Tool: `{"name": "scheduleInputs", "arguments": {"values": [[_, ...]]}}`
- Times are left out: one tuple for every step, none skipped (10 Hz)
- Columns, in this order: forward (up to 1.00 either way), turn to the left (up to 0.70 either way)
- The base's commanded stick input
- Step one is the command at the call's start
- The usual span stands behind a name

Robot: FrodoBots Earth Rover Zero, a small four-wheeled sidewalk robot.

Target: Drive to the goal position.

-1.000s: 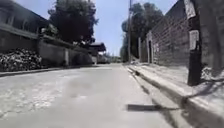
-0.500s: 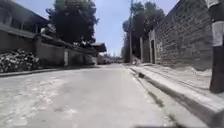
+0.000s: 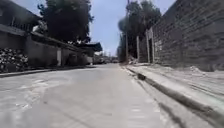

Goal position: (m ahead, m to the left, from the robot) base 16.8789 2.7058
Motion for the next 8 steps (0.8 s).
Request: {"name": "scheduleInputs", "arguments": {"values": [[1.00,0.00],[1.00,0.00],[1.00,0.00],[1.00,0.00],[1.00,0.00],[1.00,0.00],[1.00,0.00],[1.00,0.00]]}}
